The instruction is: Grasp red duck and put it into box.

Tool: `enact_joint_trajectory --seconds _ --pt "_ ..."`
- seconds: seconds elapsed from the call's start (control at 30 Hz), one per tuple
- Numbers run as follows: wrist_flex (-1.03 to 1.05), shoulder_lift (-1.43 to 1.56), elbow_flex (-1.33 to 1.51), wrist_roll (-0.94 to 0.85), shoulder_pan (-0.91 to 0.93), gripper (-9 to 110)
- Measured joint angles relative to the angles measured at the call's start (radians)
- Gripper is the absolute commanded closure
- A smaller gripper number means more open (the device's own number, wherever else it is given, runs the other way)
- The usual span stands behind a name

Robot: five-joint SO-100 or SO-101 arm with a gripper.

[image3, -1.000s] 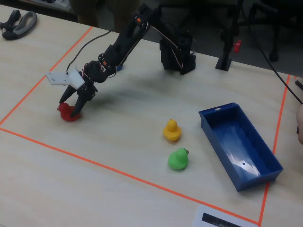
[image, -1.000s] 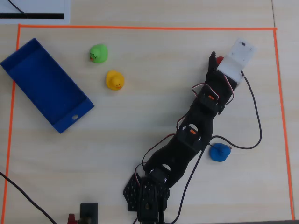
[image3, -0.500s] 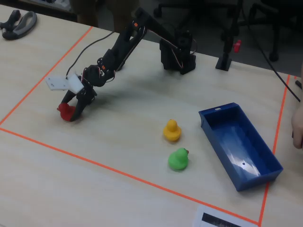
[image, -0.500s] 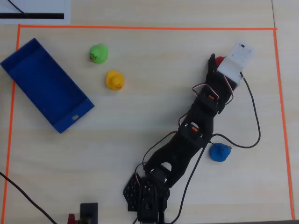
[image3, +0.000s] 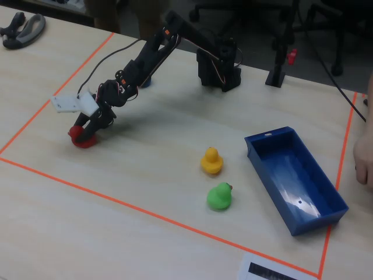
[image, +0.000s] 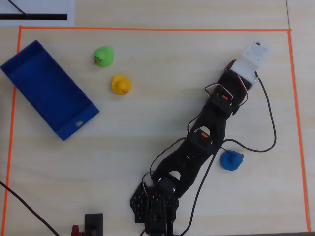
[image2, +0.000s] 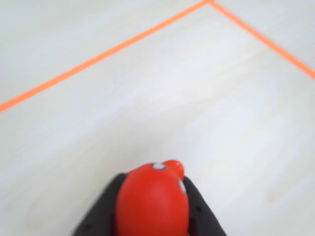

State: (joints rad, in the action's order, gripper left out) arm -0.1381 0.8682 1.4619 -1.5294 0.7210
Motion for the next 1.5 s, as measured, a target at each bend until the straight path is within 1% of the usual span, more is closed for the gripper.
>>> enact_joint_trajectory --seconds 0.17,0.23,0.33,0.43,0.53,0.6,0.67,0.87,1.0,1.1,1.2,1.33,1.4,1.5 --pt "0.02 0.008 -0.002 0.055 0.0 101" --pt "0.1 0.037 -0.02 0.109 0.0 101" --pt "0.362 0.109 -0.106 0.252 -0.015 101" --pt "0.726 0.229 -0.259 0.439 -0.092 101" --pt "1.031 0.35 -0.377 0.609 -0.239 101" --pt "1.161 0.402 -0.391 0.696 -0.351 101" --pt "1.246 0.434 -0.387 0.769 -0.477 101" --pt "1.396 0.528 -0.354 0.962 -0.825 101" --pt "1.46 0.541 -0.354 1.068 -1.086 101" --pt "1.503 0.541 -0.364 1.143 -1.249 101" --pt "1.548 0.491 -0.451 1.21 -1.365 101" --pt "1.609 0.334 -0.692 1.253 -1.48 101" --pt "1.618 0.255 -0.802 1.253 -1.511 101" --pt "1.618 0.156 -0.896 1.232 -1.529 101"
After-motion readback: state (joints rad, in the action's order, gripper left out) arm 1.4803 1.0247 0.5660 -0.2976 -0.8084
